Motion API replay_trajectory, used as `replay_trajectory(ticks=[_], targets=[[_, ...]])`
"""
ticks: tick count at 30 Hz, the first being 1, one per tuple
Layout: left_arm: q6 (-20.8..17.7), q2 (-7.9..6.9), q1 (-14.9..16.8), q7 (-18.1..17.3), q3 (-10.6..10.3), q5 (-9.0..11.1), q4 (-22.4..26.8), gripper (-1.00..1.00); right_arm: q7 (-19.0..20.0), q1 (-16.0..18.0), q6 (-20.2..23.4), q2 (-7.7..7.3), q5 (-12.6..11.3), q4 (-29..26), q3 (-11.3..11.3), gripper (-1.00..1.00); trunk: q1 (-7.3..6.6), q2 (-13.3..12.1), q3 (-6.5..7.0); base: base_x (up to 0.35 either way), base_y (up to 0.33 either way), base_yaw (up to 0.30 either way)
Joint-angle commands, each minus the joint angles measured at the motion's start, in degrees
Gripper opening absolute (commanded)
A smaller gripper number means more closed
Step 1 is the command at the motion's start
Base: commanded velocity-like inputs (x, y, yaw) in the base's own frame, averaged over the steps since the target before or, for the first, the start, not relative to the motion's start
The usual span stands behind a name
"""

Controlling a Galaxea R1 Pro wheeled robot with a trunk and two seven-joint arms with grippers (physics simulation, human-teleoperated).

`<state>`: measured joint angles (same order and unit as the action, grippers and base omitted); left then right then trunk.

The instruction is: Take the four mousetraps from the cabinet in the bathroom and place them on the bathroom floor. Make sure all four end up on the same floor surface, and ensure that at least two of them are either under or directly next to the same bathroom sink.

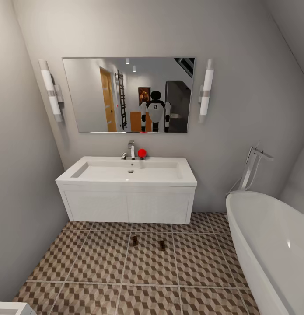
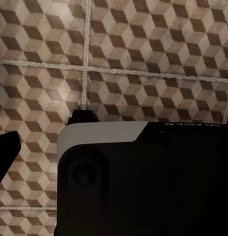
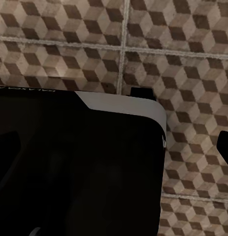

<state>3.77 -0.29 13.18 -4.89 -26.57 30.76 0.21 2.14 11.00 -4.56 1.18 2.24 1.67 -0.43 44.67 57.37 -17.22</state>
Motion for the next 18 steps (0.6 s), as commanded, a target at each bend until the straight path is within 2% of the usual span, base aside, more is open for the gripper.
replay_trajectory(ticks=[1,18], targets=[[0.2,-0.04,0.1,-0.2,-0.5,0.7,-0.1,1.00,0.1,0.1,-0.3,-0.01,0.2,0.2,0.0,1.00,0.00,0.0,-0.07,0.000,0.000,0.000],[0.3,0.02,0.0,0.1,-0.4,1.2,0.0,1.00,0.1,0.1,-0.4,0.06,0.2,0.2,0.0,1.00,0.00,0.0,-0.07,0.000,0.000,0.000]])
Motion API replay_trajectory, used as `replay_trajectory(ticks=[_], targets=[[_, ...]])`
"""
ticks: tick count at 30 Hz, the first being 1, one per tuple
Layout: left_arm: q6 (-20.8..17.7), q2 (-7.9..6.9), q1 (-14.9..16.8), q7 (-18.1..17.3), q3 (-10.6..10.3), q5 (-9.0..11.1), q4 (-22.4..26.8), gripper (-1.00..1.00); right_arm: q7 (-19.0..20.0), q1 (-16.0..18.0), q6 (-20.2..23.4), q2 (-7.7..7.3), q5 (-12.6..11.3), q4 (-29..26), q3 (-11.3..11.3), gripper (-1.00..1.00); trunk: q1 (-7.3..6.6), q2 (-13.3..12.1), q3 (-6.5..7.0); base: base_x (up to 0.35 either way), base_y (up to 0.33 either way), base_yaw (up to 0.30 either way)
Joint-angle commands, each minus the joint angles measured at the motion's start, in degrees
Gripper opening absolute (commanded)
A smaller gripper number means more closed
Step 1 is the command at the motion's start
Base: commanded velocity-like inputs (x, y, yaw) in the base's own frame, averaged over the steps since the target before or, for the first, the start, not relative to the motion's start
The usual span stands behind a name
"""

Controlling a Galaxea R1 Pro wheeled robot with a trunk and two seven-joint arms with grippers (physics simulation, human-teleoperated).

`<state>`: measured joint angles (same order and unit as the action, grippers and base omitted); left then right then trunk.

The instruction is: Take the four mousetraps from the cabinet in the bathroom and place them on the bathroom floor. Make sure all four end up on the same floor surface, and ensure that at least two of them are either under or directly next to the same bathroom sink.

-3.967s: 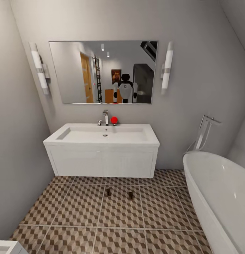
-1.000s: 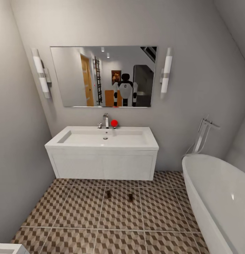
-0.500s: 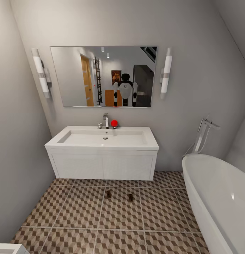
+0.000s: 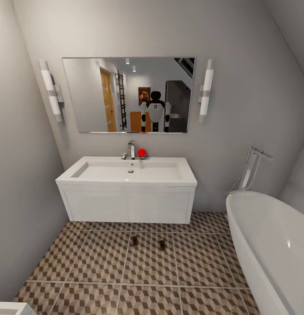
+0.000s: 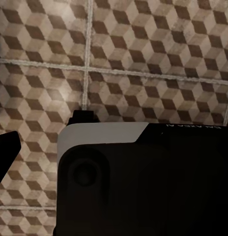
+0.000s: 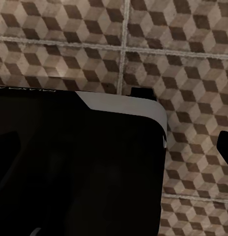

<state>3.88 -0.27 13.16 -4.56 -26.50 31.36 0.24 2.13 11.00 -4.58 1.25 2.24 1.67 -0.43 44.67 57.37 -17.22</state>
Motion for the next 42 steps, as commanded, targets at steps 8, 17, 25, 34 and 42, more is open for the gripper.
replay_trajectory(ticks=[8,17,25,34,42], targets=[[0.2,0.12,0.0,-0.1,-0.4,0.6,-0.1,1.00,0.1,0.1,-0.3,0.07,0.2,0.2,0.0,1.00,0.00,0.0,-0.07,0.000,0.000,0.000],[0.2,0.11,0.0,-0.1,-0.4,0.6,-0.1,1.00,0.0,0.1,-0.4,0.07,0.2,0.2,0.0,1.00,0.00,0.0,-0.07,0.000,0.000,0.000],[0.1,0.16,0.0,-0.1,-0.4,0.6,-0.1,1.00,0.0,0.1,-0.4,0.04,0.2,0.2,0.0,1.00,-0.88,-1.6,0.65,0.000,0.000,0.000],[0.0,0.30,0.0,-0.1,-0.5,0.6,-0.2,1.00,0.0,0.1,-0.4,-0.08,0.2,0.2,0.0,1.00,-2.41,-4.4,1.91,0.000,0.000,0.000],[0.2,0.34,0.0,-0.1,-0.5,0.6,-0.2,1.00,0.0,0.1,-0.4,-0.03,0.1,0.2,0.0,1.00,-2.41,-4.4,1.91,0.000,0.000,0.000]])
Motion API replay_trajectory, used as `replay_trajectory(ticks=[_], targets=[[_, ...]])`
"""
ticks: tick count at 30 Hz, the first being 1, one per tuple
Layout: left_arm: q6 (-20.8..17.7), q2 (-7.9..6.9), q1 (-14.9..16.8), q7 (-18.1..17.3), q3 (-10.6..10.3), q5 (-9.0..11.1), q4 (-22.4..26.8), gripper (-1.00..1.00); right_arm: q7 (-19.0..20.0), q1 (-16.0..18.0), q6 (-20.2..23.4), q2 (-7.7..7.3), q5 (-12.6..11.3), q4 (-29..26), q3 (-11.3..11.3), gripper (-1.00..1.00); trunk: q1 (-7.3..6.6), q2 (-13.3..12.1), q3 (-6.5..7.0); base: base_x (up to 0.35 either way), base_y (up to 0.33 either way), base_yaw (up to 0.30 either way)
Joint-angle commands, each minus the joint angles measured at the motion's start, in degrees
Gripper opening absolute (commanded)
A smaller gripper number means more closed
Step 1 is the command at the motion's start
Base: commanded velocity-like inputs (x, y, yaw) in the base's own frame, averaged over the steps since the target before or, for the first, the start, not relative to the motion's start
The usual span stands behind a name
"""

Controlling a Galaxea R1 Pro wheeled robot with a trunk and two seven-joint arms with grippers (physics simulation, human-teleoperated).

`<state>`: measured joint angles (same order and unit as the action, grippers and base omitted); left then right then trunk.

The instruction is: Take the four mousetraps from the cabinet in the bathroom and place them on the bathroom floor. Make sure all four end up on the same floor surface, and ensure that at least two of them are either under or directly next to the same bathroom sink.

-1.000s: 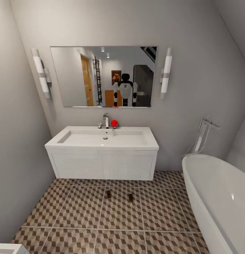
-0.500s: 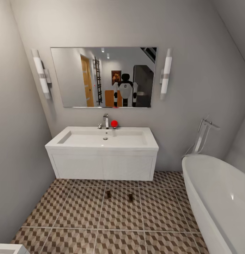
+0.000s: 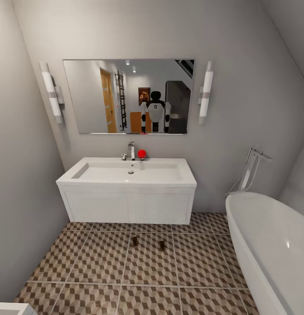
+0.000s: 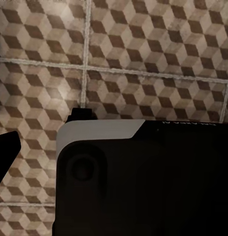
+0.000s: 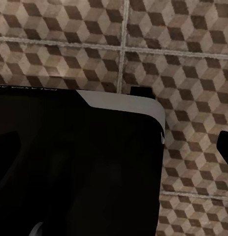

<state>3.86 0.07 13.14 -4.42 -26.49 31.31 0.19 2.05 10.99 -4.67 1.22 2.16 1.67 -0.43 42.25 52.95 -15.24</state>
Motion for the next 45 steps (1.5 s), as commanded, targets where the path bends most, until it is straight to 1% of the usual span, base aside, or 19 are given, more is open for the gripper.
replay_trajectory(ticks=[1,13,20,24,30,34,45], targets=[[0.2,0.01,0.1,-0.2,-0.5,0.6,-0.1,1.00,0.1,0.1,-0.3,0.00,0.2,0.2,0.0,1.00,0.00,0.1,-0.07,0.000,0.000,0.000],[0.2,0.07,0.1,-0.2,-0.5,0.5,-0.1,1.00,0.1,0.1,-0.4,-0.06,-0.1,0.2,0.0,1.00,0.00,0.1,-0.01,0.000,0.000,-0.006],[-0.1,0.20,0.0,-0.3,-0.5,0.6,-0.1,1.00,0.1,0.1,-0.2,0.01,-0.1,0.2,0.0,1.00,0.00,0.1,0.30,0.000,0.000,-0.109],[-0.2,0.45,0.0,-0.3,-0.4,0.6,-0.1,1.00,0.0,0.1,-0.2,0.01,-0.1,0.2,0.0,1.00,0.00,0.1,0.52,0.000,0.000,-0.160],[-0.1,1.52,-0.8,-0.4,-0.4,0.6,-0.1,1.00,0.0,0.1,-0.2,0.02,-0.2,0.2,0.0,1.00,0.00,0.1,0.87,0.000,0.000,-0.177],[0.1,1.97,-1.4,-0.4,-0.5,0.6,-0.1,1.00,-0.1,0.1,0.0,-0.06,-0.1,0.2,0.0,1.00,0.00,0.1,1.03,0.000,0.000,-0.128],[0.2,2.19,-1.7,-0.5,-0.4,0.6,-0.1,1.00,-0.3,0.1,0.3,-0.29,-0.1,0.2,0.1,1.00,0.00,0.1,1.16,0.000,0.000,-0.036]])
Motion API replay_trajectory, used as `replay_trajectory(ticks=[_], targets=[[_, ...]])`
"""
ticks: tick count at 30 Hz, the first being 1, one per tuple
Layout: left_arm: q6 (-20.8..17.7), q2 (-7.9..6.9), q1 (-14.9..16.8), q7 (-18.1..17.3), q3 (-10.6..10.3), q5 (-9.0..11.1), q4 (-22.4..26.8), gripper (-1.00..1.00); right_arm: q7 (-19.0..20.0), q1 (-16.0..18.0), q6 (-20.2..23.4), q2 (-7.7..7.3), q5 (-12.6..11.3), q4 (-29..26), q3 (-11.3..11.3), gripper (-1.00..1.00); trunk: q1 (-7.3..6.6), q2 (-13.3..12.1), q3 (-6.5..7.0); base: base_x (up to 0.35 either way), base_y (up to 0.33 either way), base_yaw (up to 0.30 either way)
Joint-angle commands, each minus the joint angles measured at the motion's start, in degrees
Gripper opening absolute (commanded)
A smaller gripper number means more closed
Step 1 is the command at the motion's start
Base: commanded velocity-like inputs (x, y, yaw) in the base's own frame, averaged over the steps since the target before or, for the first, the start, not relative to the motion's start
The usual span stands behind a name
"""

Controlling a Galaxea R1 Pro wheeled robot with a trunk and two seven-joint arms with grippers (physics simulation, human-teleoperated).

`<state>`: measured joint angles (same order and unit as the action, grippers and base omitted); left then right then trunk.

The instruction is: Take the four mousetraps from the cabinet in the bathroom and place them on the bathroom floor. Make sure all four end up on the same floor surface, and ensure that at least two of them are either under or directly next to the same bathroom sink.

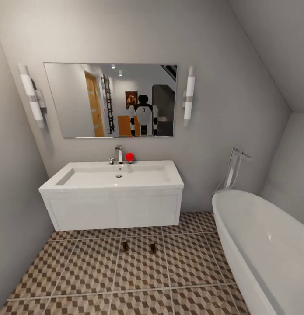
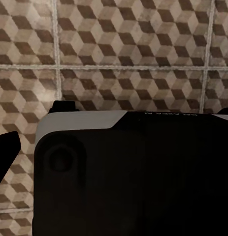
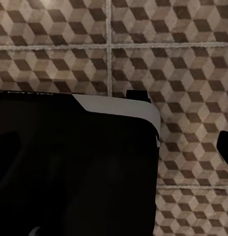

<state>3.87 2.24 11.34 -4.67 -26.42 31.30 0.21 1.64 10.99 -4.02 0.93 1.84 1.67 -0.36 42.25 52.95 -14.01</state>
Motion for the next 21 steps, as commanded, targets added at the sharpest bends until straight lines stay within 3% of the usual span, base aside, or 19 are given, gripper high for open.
replay_trajectory(ticks=[1,21], targets=[[0.2,0.02,0.0,-0.2,-0.5,0.6,-0.1,1.00,0.1,0.1,-0.3,-0.01,0.2,0.2,0.0,1.00,0.01,0.1,-0.07,0.000,0.000,-0.010],[0.3,0.04,0.0,-0.2,-0.5,0.7,-0.1,1.00,0.3,0.1,-0.8,-0.04,0.3,0.2,-0.1,1.00,0.01,0.1,-0.06,0.000,0.000,-0.002]])
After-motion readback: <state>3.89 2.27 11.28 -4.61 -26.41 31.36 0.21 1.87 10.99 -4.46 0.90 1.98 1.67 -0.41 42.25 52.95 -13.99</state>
